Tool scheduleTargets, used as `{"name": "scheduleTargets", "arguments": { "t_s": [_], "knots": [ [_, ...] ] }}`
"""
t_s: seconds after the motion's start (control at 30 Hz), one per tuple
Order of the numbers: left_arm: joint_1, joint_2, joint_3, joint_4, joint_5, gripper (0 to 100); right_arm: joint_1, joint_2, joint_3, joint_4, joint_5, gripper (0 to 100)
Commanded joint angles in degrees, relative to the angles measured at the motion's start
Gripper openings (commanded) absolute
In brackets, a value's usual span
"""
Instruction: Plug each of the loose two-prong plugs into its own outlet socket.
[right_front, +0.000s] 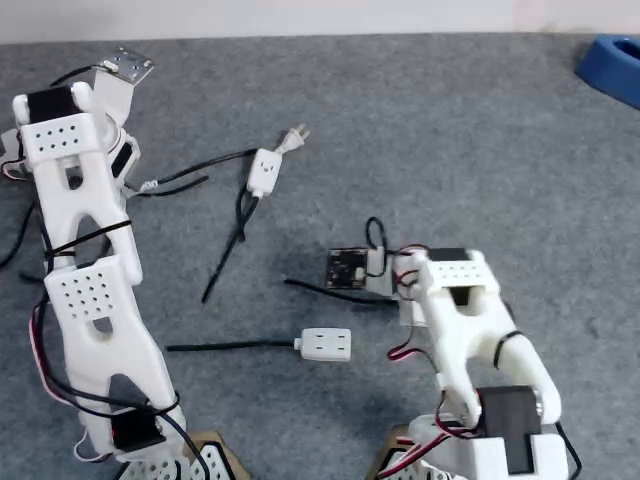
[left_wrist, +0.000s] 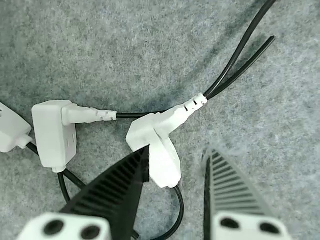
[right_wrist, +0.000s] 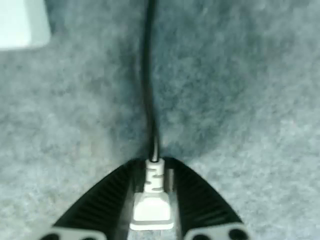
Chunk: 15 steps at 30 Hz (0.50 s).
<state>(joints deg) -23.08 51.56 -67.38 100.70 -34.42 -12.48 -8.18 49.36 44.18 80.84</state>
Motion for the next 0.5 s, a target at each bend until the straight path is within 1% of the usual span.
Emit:
{"name": "scheduleTargets", "arguments": {
  "t_s": [0.0, 0.2, 0.23, 0.27, 0.33, 0.4, 0.47],
  "knots": [
    [-0.75, -3.74, -0.22, 0.44, -0.26, 18, -4.35, 0.4, 0.57, -3.38, -5.1, 1.6],
    [-1.98, -3.65, -0.22, 0.53, -0.35, 18, -4.44, 3.74, 1.01, -3.74, -5.71, 1.5],
    [-1.98, -3.65, -0.22, 0.53, -0.35, 18, -4.44, 4.0, 1.01, -3.74, -6.68, 1.1],
    [-1.71, -3.65, -0.22, 0.53, -0.35, 18, -4.44, 4.09, 0.75, -3.82, -9.23, 0.5],
    [-1.27, -3.74, -0.4, 0.53, -0.44, 18, -4.35, 3.47, -2.51, -3.74, -18.29, 0.5],
    [0.4, -4.09, -0.57, 0.53, -0.44, 18, -3.65, 2.24, -8.22, -3.47, -30.86, 0.5],
    [1.8, -4.44, -1.27, 0.44, -0.26, 18, -2.59, 0.31, -14.02, -2.07, -41.05, 0.5]
  ]
}}
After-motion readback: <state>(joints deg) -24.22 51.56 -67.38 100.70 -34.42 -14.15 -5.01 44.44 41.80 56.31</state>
